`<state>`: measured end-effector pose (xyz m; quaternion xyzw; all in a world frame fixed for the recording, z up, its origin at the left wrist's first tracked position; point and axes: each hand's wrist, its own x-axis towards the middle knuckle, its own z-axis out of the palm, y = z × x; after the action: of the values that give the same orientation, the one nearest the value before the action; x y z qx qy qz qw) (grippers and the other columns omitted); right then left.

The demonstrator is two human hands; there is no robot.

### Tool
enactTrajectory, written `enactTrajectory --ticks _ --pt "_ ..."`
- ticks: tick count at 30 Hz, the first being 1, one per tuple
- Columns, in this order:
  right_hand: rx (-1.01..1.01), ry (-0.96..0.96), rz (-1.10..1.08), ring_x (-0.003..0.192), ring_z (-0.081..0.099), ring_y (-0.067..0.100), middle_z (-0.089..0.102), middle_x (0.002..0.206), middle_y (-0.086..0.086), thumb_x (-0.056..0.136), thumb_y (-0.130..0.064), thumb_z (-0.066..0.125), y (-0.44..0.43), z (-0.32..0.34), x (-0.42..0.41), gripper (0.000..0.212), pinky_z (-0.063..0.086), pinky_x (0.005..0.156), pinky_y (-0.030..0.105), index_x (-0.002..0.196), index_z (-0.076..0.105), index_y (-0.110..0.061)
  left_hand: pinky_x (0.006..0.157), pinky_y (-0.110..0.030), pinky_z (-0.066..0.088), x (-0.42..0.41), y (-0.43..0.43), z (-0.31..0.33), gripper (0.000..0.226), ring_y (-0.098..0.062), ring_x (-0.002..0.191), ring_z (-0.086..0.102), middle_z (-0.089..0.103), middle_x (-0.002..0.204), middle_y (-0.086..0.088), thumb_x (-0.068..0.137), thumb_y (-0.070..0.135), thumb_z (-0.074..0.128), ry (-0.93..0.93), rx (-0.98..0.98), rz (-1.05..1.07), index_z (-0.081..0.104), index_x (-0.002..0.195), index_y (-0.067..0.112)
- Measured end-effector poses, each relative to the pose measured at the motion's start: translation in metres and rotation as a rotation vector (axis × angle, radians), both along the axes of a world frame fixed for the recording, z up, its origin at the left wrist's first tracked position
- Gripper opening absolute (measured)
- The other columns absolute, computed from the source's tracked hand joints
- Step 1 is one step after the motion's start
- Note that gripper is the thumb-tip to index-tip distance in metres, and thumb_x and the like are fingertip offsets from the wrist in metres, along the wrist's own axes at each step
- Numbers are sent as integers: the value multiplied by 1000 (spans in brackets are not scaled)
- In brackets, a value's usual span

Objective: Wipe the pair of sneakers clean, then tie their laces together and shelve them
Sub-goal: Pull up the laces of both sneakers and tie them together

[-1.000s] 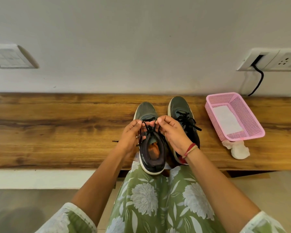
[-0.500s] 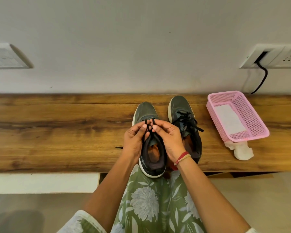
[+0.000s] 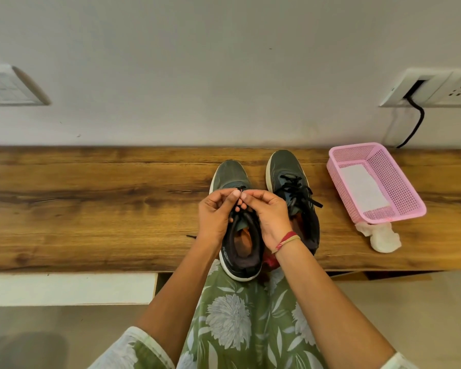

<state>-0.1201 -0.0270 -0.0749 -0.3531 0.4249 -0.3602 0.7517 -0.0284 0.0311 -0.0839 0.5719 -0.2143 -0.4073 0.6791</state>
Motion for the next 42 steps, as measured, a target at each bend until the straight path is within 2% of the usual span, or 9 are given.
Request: enactTrajectory --ticks 7,13,17,21,26,29,34,38,42 --pt "10 -34 143 66 63 11 68 68 4 89 5 53 -6 4 -9 16 54 68 21 92 67 -3 60 -11 48 6 6 -4 32 3 73 62 73 84 15 92 -2 54 -110 10 -157 64 109 22" --pt "-82 38 168 71 62 21 65 73 13 84 -8 66 0 6 -6 11 54 72 32 84 69 3 57 -13 47 9 -2 3 23 0 60 61 69 65 7 85 -10 60 -220 59 -137 68 100 6" --pt "-10 42 83 78 62 20 62 71 7 86 -7 63 0 5 0 9 54 81 32 81 70 -5 68 -27 56 15 -3 2 28 -16 68 69 71 69 -3 80 -2 71 -235 93 -119 50 93 12" --pt "76 -101 84 74 64 9 66 76 6 91 -4 54 -4 6 -7 14 54 70 22 94 68 -6 62 -14 51 23 0 2 15 -1 61 64 68 62 5 80 -3 70 -258 118 -243 60 80 8" --pt "7 -68 245 63 58 5 67 70 0 88 1 55 -12 7 -15 12 52 67 17 92 65 -4 58 -11 49 31 -1 3 12 2 57 61 67 59 7 85 -5 63 -123 174 -349 61 81 6" --pt "-213 83 358 66 62 4 69 69 -5 79 7 64 -18 8 -19 14 51 68 17 85 66 -5 59 -13 50 37 -1 2 9 -2 59 62 68 65 6 88 -1 61 0 197 -388 63 84 7" --pt "-848 552 542 82 63 7 64 79 -14 75 -3 74 -22 16 -19 17 48 82 22 83 73 -18 66 -16 51 41 -2 1 6 -7 66 63 69 71 2 85 4 63 51 207 -378 66 83 9" --pt "-1168 846 494 93 53 16 48 95 -2 82 -8 68 -9 14 -15 11 45 90 34 89 73 -13 54 -10 45 39 -1 5 7 0 54 58 66 62 5 86 1 64 -7 210 -327 63 83 7" --pt "-1329 954 319 88 57 18 53 88 5 81 -2 65 2 5 -15 13 28 112 43 90 71 -9 59 -10 46 40 -1 7 10 2 58 59 66 62 7 84 1 67 -169 192 -311 64 79 8"
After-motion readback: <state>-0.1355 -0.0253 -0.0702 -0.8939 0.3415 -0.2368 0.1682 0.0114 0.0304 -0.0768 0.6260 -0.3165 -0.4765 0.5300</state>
